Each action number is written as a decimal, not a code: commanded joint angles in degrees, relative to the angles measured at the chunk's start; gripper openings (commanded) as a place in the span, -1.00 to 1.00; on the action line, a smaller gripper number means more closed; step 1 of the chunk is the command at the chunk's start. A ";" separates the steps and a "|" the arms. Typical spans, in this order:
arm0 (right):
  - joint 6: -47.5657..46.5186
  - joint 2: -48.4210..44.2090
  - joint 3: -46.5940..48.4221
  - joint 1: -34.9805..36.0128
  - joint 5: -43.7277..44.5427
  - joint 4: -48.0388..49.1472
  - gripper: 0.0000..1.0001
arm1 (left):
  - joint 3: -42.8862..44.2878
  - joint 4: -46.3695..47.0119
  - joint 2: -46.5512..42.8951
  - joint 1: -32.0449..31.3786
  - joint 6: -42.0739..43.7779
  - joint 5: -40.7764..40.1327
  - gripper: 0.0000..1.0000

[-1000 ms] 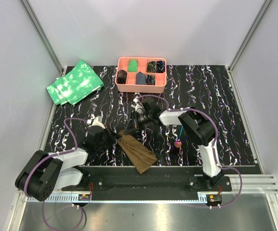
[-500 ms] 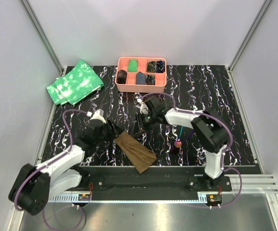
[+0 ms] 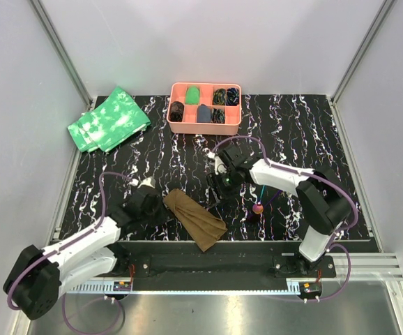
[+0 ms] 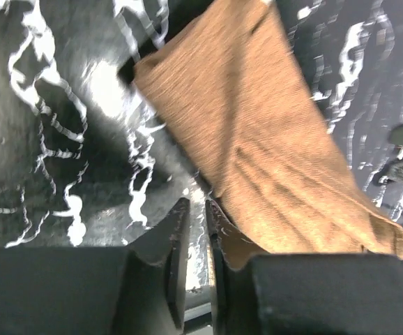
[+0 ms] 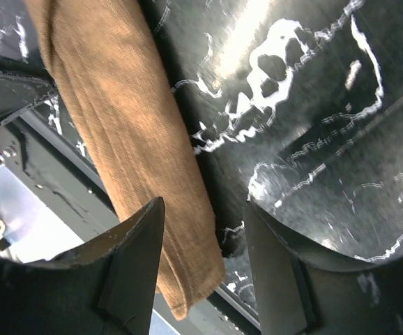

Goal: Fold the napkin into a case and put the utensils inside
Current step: Move the smaller rectangle folded napkin to the center of the board.

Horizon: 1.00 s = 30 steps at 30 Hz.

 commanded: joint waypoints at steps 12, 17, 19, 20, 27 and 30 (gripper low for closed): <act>1.92 -4.90 -3.66 -1.20 4.77 0.97 0.25 | 5.51 14.85 21.68 -3.34 -1.24 -0.24 -0.78; 4.03 -7.10 -3.83 -3.31 7.05 0.97 0.31 | 12.88 15.21 28.64 -2.29 1.66 -3.06 -0.80; 4.13 -8.33 -3.74 -3.49 7.14 0.27 0.35 | 14.30 13.72 29.44 -2.11 2.63 -3.84 -0.81; 4.47 -8.51 -3.66 -3.40 6.62 -0.26 0.38 | 14.31 12.84 28.92 -2.11 2.81 -3.68 -0.80; 5.79 -11.93 -5.50 1.86 7.14 -2.54 0.60 | 7.20 9.32 13.47 -4.13 -0.86 4.31 -0.55; 6.93 -12.55 -5.85 4.85 9.77 -3.60 0.60 | 5.08 11.60 10.73 -7.37 -4.73 10.64 -0.53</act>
